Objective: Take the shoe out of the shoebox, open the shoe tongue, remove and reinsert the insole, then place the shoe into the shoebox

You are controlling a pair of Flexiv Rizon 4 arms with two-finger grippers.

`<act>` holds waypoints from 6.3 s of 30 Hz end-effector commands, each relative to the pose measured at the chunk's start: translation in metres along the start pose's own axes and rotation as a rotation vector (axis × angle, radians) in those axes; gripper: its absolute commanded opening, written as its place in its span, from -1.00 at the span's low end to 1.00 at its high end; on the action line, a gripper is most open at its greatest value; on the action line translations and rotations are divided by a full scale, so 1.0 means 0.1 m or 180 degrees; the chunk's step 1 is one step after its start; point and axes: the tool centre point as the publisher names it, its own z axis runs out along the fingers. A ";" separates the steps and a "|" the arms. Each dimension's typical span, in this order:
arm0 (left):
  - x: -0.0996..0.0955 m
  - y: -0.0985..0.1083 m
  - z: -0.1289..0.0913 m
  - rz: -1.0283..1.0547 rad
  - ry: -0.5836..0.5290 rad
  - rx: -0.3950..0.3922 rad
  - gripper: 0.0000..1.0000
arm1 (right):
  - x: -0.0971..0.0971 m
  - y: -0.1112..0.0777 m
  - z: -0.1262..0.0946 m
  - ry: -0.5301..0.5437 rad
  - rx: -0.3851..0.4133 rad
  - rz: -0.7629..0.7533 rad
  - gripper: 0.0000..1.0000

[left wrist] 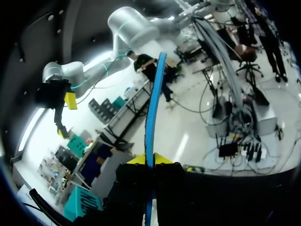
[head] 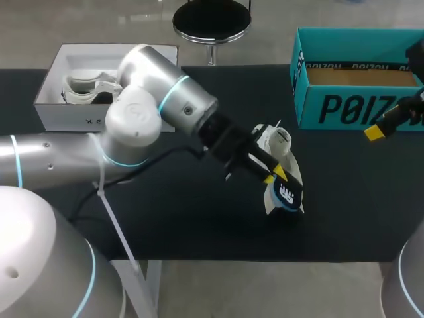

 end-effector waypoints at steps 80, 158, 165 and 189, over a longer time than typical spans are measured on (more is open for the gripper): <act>-0.04 1.47 -0.08 -0.0146 -0.0705 -0.0535 -1.00 | -0.01 0.01 0.01 0.0004 0.0013 0.0004 1.00; -0.08 1.19 -0.08 -0.0117 -0.0879 -0.0513 -1.00 | -0.01 0.01 0.01 0.0004 0.0013 0.0004 1.00; -0.10 1.07 -0.02 -0.0107 -0.0959 -0.0382 -1.00 | -0.01 0.01 0.01 0.0004 0.0013 0.0004 1.00; -0.24 0.66 0.07 -0.0217 -0.1302 0.0038 -1.00 | -0.01 0.01 0.01 0.0004 0.0013 0.0004 1.00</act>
